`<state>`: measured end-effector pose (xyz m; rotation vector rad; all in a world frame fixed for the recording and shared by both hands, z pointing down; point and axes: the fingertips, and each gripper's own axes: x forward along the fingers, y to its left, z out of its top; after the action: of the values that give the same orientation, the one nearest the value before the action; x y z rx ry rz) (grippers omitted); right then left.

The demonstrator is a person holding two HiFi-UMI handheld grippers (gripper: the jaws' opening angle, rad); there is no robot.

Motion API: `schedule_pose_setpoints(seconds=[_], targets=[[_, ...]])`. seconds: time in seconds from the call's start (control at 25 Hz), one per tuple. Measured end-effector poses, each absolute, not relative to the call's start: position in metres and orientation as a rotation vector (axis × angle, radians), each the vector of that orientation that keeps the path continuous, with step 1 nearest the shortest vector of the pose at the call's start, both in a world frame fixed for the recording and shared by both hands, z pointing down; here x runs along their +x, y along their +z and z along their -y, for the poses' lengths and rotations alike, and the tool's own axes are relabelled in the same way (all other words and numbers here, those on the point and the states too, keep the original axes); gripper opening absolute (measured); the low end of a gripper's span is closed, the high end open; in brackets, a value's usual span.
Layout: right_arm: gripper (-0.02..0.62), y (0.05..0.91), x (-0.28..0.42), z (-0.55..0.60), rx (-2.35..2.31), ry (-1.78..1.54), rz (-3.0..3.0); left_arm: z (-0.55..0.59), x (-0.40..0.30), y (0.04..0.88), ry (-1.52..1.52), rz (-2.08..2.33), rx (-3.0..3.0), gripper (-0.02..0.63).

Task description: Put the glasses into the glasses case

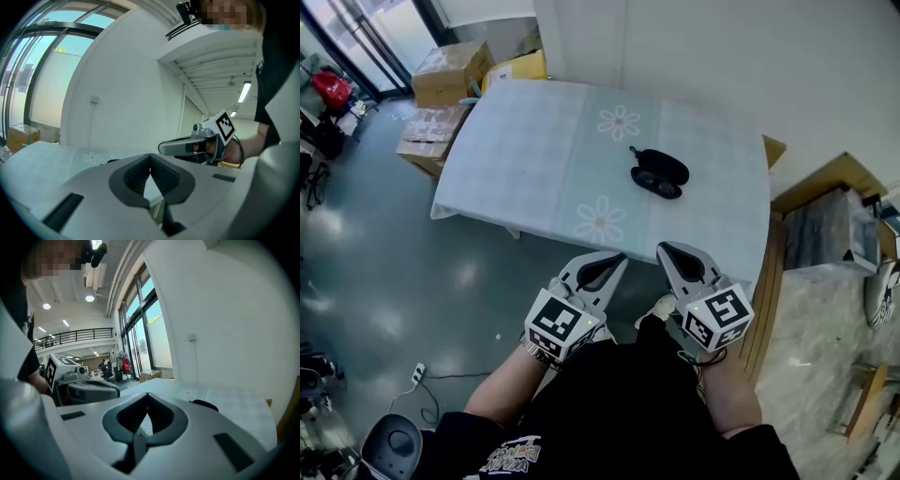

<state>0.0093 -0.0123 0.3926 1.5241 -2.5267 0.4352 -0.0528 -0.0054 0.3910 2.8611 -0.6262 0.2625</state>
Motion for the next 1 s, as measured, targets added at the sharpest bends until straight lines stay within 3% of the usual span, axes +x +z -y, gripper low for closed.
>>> schedule_pose_setpoints(seconds=[1.0], targets=[[0.023,0.393,0.019,-0.007,1.533,0.449,2.538,0.003,-0.04,0.393,0.26,0.638,2.845,0.028]])
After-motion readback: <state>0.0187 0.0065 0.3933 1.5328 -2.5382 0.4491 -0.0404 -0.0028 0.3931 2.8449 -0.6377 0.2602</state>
